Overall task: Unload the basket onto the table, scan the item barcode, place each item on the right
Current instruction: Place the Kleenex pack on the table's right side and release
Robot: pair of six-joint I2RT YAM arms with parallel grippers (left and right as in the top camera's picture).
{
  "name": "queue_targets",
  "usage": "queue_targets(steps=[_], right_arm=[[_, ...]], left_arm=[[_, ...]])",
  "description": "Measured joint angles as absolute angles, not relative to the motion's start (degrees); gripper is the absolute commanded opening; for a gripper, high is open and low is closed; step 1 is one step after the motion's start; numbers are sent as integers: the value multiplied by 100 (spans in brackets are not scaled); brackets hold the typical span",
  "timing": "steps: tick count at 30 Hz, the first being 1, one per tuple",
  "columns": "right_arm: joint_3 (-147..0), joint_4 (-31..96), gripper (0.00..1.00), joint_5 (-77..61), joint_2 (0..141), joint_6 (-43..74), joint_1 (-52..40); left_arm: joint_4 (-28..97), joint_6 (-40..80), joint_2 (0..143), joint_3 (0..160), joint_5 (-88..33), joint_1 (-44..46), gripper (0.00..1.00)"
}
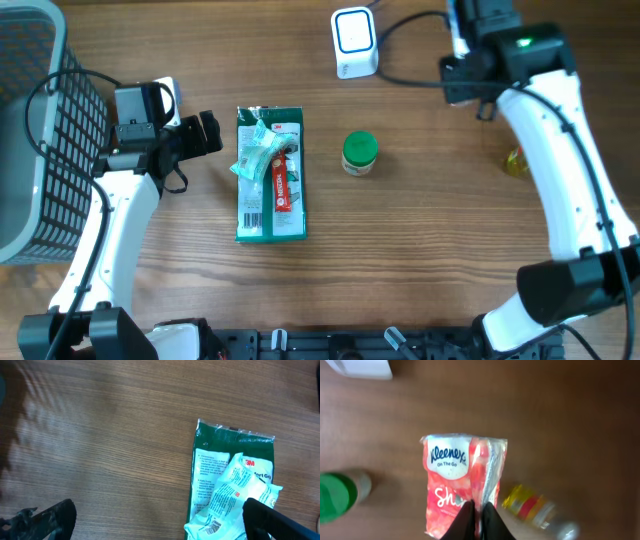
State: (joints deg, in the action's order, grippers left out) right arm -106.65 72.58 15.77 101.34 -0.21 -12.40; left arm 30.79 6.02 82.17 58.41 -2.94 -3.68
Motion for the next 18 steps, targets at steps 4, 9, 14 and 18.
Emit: queue_targets(steps=[4,9,14,18], right_arm=[[-9679,7255,19,880,10162,252,-611],[-8208,6080,38,790,10213,399,-368],[-7765,5461,66,-198,10224,534,-381],[-7758,5280,96,-1352,10224,1616,-572]], left_arm=[[3079,602,8217,5841,-294,-368,100],[3079,602,8217,5841,-294,-368,100],[3079,602,8217,5841,-292,-368,100],[3079,602,8217,5841,-292,-368,100]])
